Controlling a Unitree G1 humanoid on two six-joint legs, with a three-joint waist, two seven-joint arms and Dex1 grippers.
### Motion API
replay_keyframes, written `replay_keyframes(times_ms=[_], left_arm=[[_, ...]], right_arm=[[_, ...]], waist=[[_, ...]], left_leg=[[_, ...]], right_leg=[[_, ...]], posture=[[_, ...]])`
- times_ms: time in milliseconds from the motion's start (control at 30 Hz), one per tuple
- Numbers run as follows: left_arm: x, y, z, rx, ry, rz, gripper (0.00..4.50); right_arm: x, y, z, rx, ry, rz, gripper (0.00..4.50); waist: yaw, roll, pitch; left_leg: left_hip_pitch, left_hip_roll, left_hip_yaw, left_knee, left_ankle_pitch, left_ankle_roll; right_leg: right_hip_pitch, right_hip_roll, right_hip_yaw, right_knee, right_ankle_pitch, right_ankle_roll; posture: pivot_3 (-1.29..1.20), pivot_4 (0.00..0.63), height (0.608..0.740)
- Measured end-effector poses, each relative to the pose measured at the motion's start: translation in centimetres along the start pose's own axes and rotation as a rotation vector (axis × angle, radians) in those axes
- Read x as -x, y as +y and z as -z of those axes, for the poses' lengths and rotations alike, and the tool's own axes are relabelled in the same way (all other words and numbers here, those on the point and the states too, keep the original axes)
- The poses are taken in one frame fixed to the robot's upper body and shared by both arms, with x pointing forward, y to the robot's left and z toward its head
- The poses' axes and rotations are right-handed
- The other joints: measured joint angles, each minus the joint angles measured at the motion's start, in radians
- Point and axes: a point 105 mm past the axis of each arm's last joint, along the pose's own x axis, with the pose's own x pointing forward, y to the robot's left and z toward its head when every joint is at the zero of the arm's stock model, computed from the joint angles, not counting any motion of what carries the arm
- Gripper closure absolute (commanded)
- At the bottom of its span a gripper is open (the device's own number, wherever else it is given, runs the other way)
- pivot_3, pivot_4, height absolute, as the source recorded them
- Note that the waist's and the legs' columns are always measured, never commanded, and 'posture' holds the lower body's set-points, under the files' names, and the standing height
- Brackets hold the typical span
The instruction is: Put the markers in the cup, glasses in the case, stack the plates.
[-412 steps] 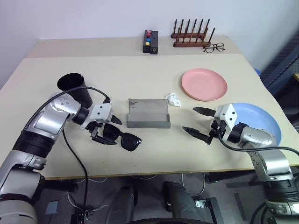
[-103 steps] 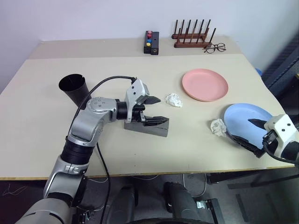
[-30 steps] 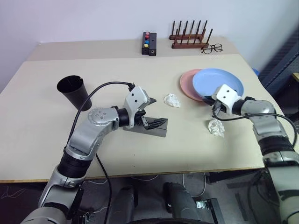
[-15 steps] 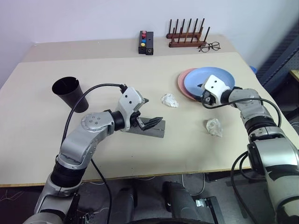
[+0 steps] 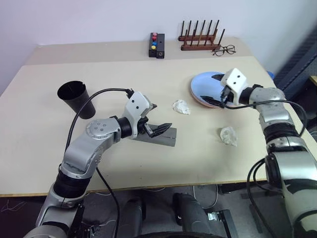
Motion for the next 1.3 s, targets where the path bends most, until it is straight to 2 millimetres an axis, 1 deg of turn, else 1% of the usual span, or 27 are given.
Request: replay_keyframes(times_ms=[67,100,133,233,300,467,633,800,900,1033,1133,1233,1300], left_arm=[[-0.2,-0.1,0.3,0.006,0.005,0.020,0.00],[-0.4,-0.1,0.6,0.013,0.012,0.028,0.00],[-0.4,0.0,0.8,0.016,0.017,0.035,0.00],[-0.6,-0.3,1.1,0.011,0.015,0.072,0.00],[-0.8,-0.6,1.4,0.011,0.022,0.102,0.00],[-0.8,-1.8,1.7,-0.019,0.029,0.214,0.00],[-0.1,-2.2,2.3,-0.045,0.062,0.299,0.00],[0.3,-2.2,2.4,-0.076,0.066,0.335,0.00],[0.2,-2.3,2.4,-0.092,0.064,0.340,0.00],[0.2,-2.3,2.4,-0.094,0.067,0.343,0.00],[0.2,-2.2,2.4,-0.095,0.067,0.339,0.00],[0.2,-2.1,2.4,-0.094,0.067,0.327,0.00],[0.2,-2.0,2.4,-0.093,0.066,0.318,0.00]], right_arm=[[2.1,1.1,0.6,-0.042,0.020,-0.047,0.01],[3.4,1.9,1.0,-0.070,0.039,-0.079,0.01],[4.3,2.7,1.2,-0.094,0.058,-0.105,0.01],[6.6,4.4,1.9,-0.152,0.121,-0.140,0.01],[7.6,5.1,2.8,-0.193,0.164,-0.139,0.01],[9.1,6.8,4.8,-0.300,0.245,-0.137,0.01],[9.3,6.9,5.4,-0.323,0.262,-0.117,0.01],[9.3,7.1,7.0,-0.361,0.290,-0.095,0.01],[9.1,7.8,7.6,-0.388,0.303,-0.113,0.85],[8.9,8.2,7.9,-0.402,0.304,-0.127,2.84],[8.9,8.3,7.9,-0.404,0.302,-0.137,4.45],[8.8,8.0,7.7,-0.394,0.296,-0.122,4.49],[8.1,7.4,7.0,-0.379,0.263,-0.102,4.49]], waist=[[0.007,0.000,0.000],[0.012,0.000,0.000],[0.016,0.000,0.000],[0.019,0.000,0.000],[0.019,0.000,0.000],[0.018,0.000,0.000],[0.018,0.000,0.000],[0.022,0.000,0.000],[0.022,0.000,0.000],[0.021,0.000,0.000],[0.021,0.000,0.000],[0.020,0.000,0.000],[0.016,0.000,0.001]], left_leg=[[0.000,0.000,0.000,0.000,0.000,0.000],[-0.001,0.000,0.000,-0.001,0.000,0.000],[-0.001,0.000,0.000,-0.001,0.000,0.000],[0.000,0.000,0.001,0.000,0.000,0.000],[0.000,0.000,0.001,0.001,0.000,0.000],[0.000,0.001,0.002,0.003,0.000,0.000],[0.000,0.001,0.003,0.002,0.000,0.000],[-0.001,0.001,0.003,0.002,0.000,0.000],[-0.001,0.001,0.003,0.002,0.000,0.000],[-0.001,0.001,0.003,0.002,0.000,0.000],[-0.001,0.001,0.003,0.002,0.000,0.000],[-0.001,0.001,0.003,0.002,0.000,0.000],[0.000,0.001,0.003,0.002,0.000,0.000]], right_leg=[[0.000,0.000,0.000,0.000,0.000,0.001],[-0.001,0.000,0.000,0.000,-0.001,0.001],[-0.001,0.000,0.000,0.000,-0.001,0.001],[-0.001,0.000,0.000,0.001,-0.001,-0.001],[-0.001,0.000,0.000,0.001,-0.003,0.000],[-0.001,0.000,0.000,0.001,-0.003,0.000],[-0.001,0.000,0.000,0.000,-0.003,0.000],[-0.001,0.000,0.000,0.000,-0.003,0.000],[-0.001,0.000,0.000,0.000,-0.003,0.000],[-0.001,0.000,0.000,0.000,-0.003,0.000],[-0.001,0.000,0.000,0.000,-0.003,0.000],[-0.001,0.000,0.000,0.000,-0.003,0.000],[-0.001,0.000,0.000,0.000,-0.003,0.000]], posture=[[0.00,0.150,0.740],[0.00,0.150,0.740],[0.00,0.150,0.740],[0.00,0.150,0.740],[0.00,0.150,0.740],[0.00,0.150,0.740],[0.00,0.150,0.740],[0.00,0.150,0.740],[0.00,0.150,0.740],[0.00,0.150,0.740],[0.00,0.150,0.740],[0.00,0.150,0.740],[0.00,0.150,0.740]])
